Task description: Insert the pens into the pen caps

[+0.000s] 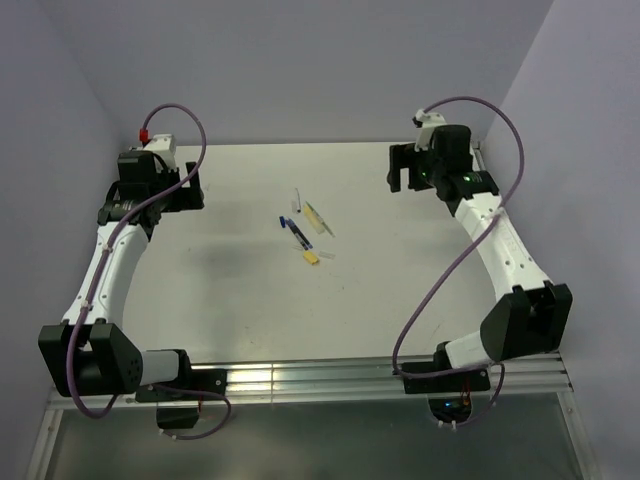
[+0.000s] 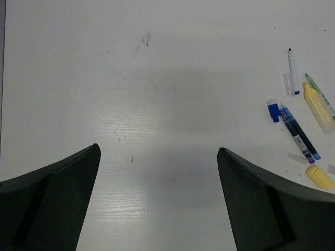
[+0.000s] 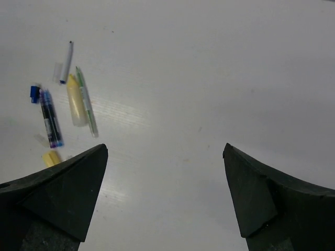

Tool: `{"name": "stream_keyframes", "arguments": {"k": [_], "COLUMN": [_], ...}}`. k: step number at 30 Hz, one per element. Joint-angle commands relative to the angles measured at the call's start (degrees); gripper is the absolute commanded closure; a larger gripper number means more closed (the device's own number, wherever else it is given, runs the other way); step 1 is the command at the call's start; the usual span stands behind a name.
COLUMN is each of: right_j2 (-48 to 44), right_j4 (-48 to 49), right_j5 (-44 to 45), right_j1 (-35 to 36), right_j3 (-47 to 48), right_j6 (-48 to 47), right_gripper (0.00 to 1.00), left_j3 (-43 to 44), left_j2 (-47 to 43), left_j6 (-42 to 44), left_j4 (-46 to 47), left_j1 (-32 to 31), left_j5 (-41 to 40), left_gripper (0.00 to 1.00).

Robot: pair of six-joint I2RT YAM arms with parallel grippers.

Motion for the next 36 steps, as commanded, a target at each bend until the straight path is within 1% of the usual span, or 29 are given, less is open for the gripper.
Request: {"name": "stream_keyframes", "arguments": {"k": [1,3,4,5,7,8,9,10,13,14,18,19,27,32,36], "right_j2": [5.0,9.6,11.2,12.8,17.9,19.9,23.4,25.2,31.1,32.4,40.4,41.5,51.0,54.6,57.1], "right_j4": [2.1,2.0,1.9,1.7,1.5,0.8,0.2,-0.4,-1.1,-1.1,-1.1,-1.1,-1.1,-0.8,-0.5], "right_j5": [2.7,3.2,3.7,3.7,4.5,5.0,5.5,6.4,7.3,7.2,6.6,6.7,8.4,8.5,10.4], "right_j1": [3.6,5.8,6.5,8.0,9.5,11.1,11.9,12.7,15.9,16.6,19.2,20.2,24.6,25.8,26.5], "right_j3": [7.4,10.4,13.3,15.0,19.7,21.6,23.4,27.1,31.9,32.9,37.5,38.7,44.6,47.2,48.2], "right_j6": [1.3,2.4,4.1,4.6,5.9,6.3,6.6,7.0,8.6,9.3,11.9,12.2,13.3,13.6,14.3], "right_gripper": [0.01,0.05,0.07,0.12,0.17,0.22,0.25,0.29,0.36,0.42,0.51,0.55,0.58,0.6,0.6], "left_j3": [2.6,3.3,3.6,3.7,3.6,3.5,3.4,3.2,2.7,2.5,1.7,1.4,-1.7,-1.3,-0.9], "left_j2": [-0.7,-0.4,-0.1,0.0,0.2,0.1,0.1,0.2,0.3,0.3,0.4,0.3,-0.1,-0.2,0.2], "left_j6": [-0.3,-1.6,-2.0,-2.4,-3.1,-3.3,-4.0,-4.1,-5.1,-5.4,-6.4,-6.4,-7.3,-7.4,-7.5], "left_j4": [2.0,1.5,1.3,1.4,1.9,2.0,2.1,2.5,3.1,3.3,4.1,4.3,5.9,5.7,5.3], "left_j1": [-0.4,-0.4,-0.4,-0.4,-0.4,-0.4,-0.4,-0.4,-0.4,-0.4,-0.4,-0.4,-0.4,-0.4,-0.4], "left_j5": [-1.9,-2.3,-2.4,-2.5,-2.1,-2.3,-2.3,-2.4,-2.6,-2.8,-3.4,-3.4,-3.4,-3.4,-3.2], "left_gripper": [0.01,0.01,0.01,0.01,0.01,0.01,0.01,0.01,0.0,0.01,0.01,0.01,0.01,0.01,0.01]}}
